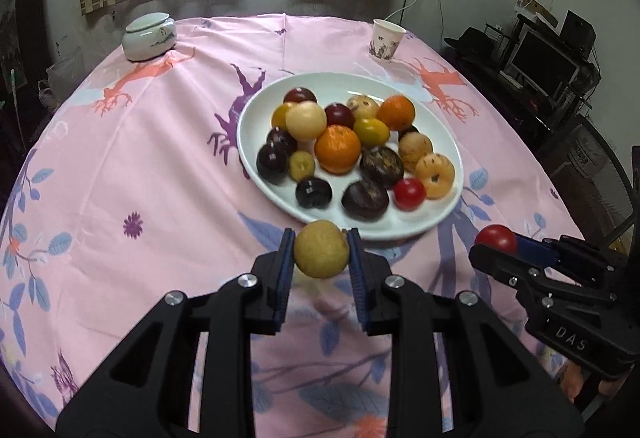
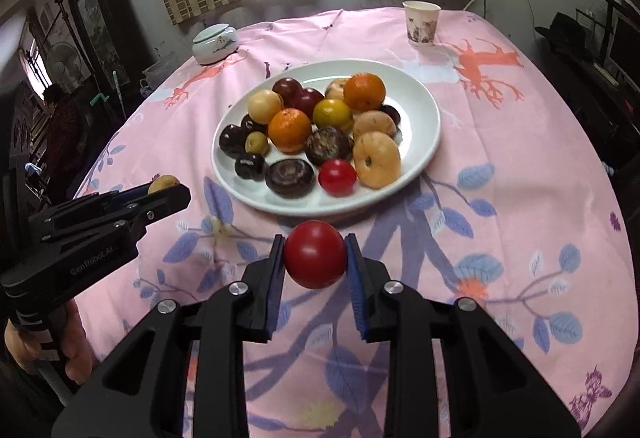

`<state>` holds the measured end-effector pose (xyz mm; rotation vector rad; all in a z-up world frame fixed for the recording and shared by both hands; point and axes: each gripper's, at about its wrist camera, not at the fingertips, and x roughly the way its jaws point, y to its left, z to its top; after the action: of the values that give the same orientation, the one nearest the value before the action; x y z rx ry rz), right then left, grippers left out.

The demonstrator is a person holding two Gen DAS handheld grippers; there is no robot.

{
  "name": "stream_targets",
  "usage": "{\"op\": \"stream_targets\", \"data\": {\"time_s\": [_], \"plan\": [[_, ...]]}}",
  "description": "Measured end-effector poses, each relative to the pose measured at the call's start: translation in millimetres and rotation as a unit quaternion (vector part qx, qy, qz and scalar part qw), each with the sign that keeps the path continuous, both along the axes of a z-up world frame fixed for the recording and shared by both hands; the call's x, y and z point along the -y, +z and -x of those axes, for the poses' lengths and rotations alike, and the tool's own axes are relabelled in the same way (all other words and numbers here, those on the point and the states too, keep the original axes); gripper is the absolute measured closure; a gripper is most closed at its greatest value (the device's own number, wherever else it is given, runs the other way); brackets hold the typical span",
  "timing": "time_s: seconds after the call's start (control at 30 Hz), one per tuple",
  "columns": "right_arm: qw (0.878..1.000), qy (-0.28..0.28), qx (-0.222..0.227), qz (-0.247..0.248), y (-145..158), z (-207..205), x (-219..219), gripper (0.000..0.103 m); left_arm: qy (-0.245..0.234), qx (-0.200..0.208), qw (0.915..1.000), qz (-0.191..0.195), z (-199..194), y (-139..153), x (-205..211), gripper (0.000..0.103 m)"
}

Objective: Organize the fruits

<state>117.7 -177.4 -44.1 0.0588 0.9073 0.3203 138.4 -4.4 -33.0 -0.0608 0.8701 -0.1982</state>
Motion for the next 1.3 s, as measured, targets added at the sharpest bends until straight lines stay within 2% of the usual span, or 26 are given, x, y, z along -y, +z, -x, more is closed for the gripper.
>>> {"op": "stream_targets", "data": {"time_s": [0.17,0.27,0.63,0.7,0.77,0.8,0.87,1.0,1.03,1.07,1.1,1.13,1.17,1.3], "plan": [[0.999,0.003,0.023,0.032,9.4,-53.6,-19.7,0.073,-0.004,-0.02,0.9996,-0.021,-64.6,3.8,12.1,0.076],[0.999,-0.001,0.017,0.037,4.1,-76.4,-21.5,0.073,0.002,-0.03,0.9994,-0.019,-87.3,-0.2,17.9,0.076],[0.999,0.012,-0.004,0.048,-17.8,-100.1,-32.6,0.073,0.006,-0.045,0.9989,-0.013,-108.9,-12.1,27.6,0.076],[0.999,0.012,-0.002,0.05,-18.5,-100.2,-33.3,0.073,0.009,-0.042,0.999,-0.013,-110.4,-11.3,28.0,0.073],[0.998,0.011,0.003,0.061,-18.8,-100.9,-34.8,0.072,0.009,-0.036,0.9992,-0.014,-110.9,-7.9,28.4,0.062],[0.998,0.01,0.004,0.069,-18.5,-100.6,-35.4,0.069,0.011,-0.031,0.9994,-0.014,-110.0,-5.4,27.6,0.058],[0.997,0.007,0.018,0.076,-13.1,-95.3,-35.1,0.041,0.017,-0.017,0.9997,-0.011,-105.7,2.6,25.0,0.039],[0.995,0.005,0.052,0.087,4.2,-82.0,-34.7,0.04,0.021,0.015,0.9996,-0.013,-94.8,20.5,21.8,0.024],[0.994,0.003,0.056,0.09,7.4,-79.6,-34.6,0.037,0.023,0.018,0.9995,-0.014,-92.7,24.1,21.2,0.018],[0.994,0.0,0.059,0.092,10.1,-77.7,-34.1,0.029,0.025,0.024,0.9993,-0.012,-89.1,28.3,20.6,0.012],[0.994,-0.001,0.061,0.091,12.4,-75.9,-33.9,0.024,0.026,0.029,0.9992,-0.011,-85.6,32.0,19.5,0.01],[0.994,-0.002,0.065,0.09,14.5,-73.7,-33.8,0.01,0.027,0.034,0.999,-0.012,-81.5,35.8,19.3,0.008],[0.994,-0.006,0.068,0.091,16.9,-71.4,-33.6,0.001,0.027,0.039,0.9988,-0.015,-77.2,38.6,18.9,0.006],[0.993,-0.023,0.067,0.091,22.3,-58.4,-30.2,0.001,0.03,0.064,0.9968,-0.039,-52.6,45.3,16.9,0.002]]}}
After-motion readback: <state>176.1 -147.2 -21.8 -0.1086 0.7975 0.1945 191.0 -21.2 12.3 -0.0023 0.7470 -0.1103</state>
